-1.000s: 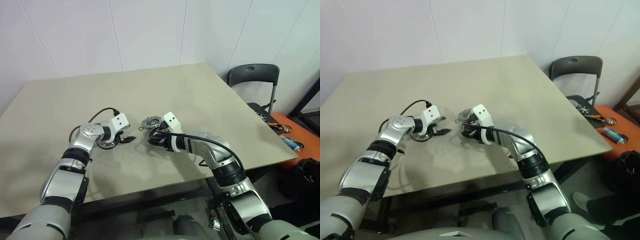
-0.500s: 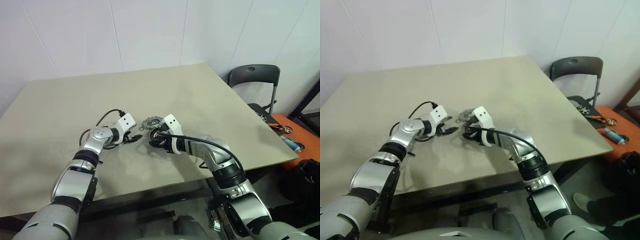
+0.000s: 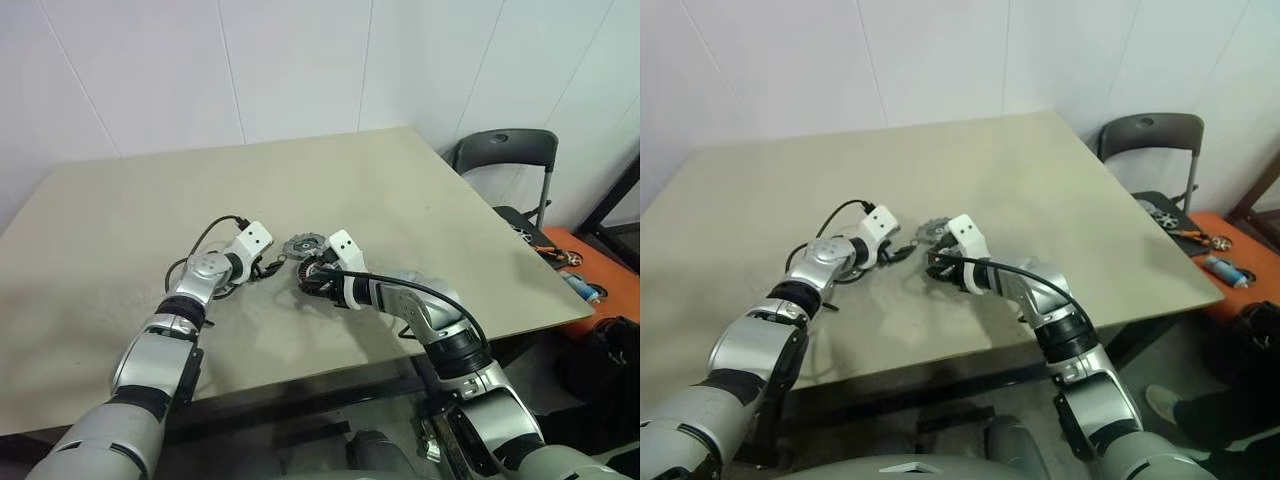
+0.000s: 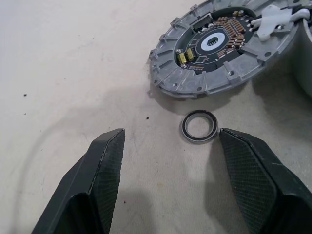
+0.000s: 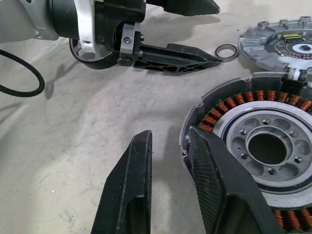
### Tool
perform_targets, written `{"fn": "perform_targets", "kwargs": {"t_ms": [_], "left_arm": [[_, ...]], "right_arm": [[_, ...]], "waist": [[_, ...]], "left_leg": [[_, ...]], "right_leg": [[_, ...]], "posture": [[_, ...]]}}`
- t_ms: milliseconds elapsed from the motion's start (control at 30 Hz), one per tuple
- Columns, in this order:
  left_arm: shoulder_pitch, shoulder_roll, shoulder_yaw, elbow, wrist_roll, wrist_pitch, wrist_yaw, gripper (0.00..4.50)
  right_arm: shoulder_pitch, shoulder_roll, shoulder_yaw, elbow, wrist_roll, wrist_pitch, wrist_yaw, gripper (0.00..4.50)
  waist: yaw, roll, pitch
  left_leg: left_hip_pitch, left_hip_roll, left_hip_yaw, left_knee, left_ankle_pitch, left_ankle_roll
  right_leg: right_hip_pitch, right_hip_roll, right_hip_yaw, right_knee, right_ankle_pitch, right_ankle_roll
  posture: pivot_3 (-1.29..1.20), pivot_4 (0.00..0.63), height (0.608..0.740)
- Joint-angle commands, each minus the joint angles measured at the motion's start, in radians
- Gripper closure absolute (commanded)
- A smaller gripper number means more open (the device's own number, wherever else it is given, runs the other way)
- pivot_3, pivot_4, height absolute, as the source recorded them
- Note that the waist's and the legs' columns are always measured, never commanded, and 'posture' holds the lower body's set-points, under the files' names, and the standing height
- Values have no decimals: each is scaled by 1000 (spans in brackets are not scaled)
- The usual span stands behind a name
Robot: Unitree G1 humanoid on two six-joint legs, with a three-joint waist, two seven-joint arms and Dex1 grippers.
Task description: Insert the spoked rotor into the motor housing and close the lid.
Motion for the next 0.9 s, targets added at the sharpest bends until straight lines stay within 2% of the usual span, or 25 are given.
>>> {"fn": "perform_targets", "kwargs": {"t_ms": [33,500,900], "left_arm": [[-16,-10,7,2,5,6,10,1201],[-27,-69,26,4,-12,46,27,1201],[-41,-95,51,0,-19,70,33,1201]], "right_arm": [[-5,7,-23,-56,13,2,-6,3213],[19,10,-28,-80,15,15,-25,3213],[22,15,-27,-81,15,15,-34,3213]], "waist": [[1,0,0],[26,0,0],[24,0,0]], "left_leg": [[0,0,0,0,0,0],[2,0,0,0,0,0],[1,0,0,-1,0,0]], "right_leg": [[0,0,0,0,0,0],[2,0,0,-1,-1,1],[1,0,0,-2,0,1]], "posture": [[0,0,740],[0,0,740],[0,0,740]]}}
